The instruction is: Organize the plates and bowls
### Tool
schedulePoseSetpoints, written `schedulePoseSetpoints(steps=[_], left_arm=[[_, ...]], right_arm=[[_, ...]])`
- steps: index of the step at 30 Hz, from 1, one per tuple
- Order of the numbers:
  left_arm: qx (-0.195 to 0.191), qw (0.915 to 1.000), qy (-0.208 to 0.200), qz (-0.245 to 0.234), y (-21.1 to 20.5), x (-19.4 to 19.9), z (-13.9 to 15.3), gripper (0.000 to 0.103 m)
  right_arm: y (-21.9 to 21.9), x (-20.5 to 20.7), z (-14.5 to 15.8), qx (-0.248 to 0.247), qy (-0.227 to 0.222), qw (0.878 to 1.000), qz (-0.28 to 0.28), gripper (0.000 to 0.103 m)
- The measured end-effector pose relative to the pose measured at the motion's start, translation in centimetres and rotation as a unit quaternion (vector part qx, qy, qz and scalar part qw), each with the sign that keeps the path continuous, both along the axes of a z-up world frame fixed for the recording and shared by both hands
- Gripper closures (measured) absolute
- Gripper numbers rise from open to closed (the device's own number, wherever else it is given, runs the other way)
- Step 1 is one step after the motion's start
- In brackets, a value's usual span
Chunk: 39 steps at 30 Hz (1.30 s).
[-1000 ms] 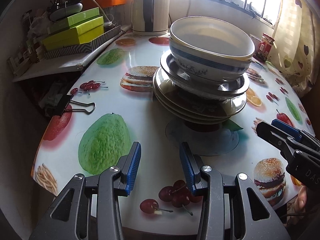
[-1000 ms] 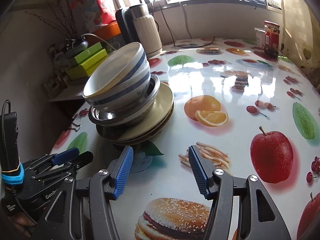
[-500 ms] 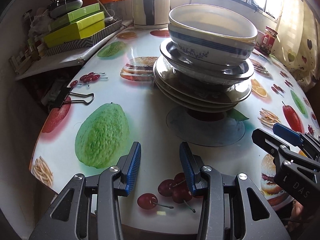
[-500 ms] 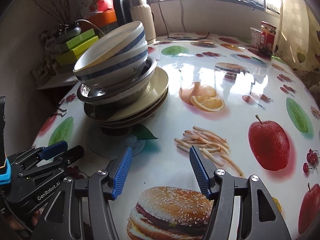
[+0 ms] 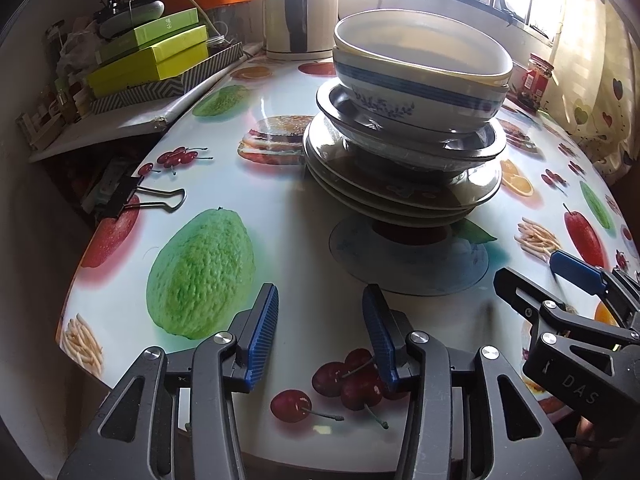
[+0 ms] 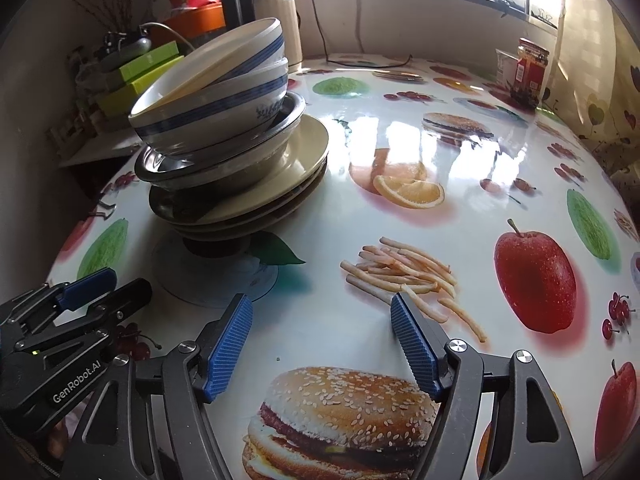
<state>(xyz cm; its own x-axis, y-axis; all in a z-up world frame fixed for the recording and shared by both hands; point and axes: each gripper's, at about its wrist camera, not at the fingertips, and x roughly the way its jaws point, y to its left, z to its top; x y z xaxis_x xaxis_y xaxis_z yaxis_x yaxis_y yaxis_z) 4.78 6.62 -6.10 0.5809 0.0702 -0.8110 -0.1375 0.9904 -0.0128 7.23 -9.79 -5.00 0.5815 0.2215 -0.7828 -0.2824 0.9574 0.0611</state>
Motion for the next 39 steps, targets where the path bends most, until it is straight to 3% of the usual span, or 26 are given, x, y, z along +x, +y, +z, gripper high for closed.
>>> schedulePoseSetpoints(steps=[8, 39], left_arm=[[-0.001, 0.9999, 0.003, 0.013, 0.27, 0.11, -0.12, 0.043], [0.000, 0.9999, 0.003, 0.015, 0.29, 0.08, -0.18, 0.042]], right_arm=[[0.29, -0.08, -0.31, -0.031, 0.000, 0.999, -0.012, 0.022], [0.14, -0.25, -0.38, -0.034, -0.001, 0.999, -0.015, 0.017]])
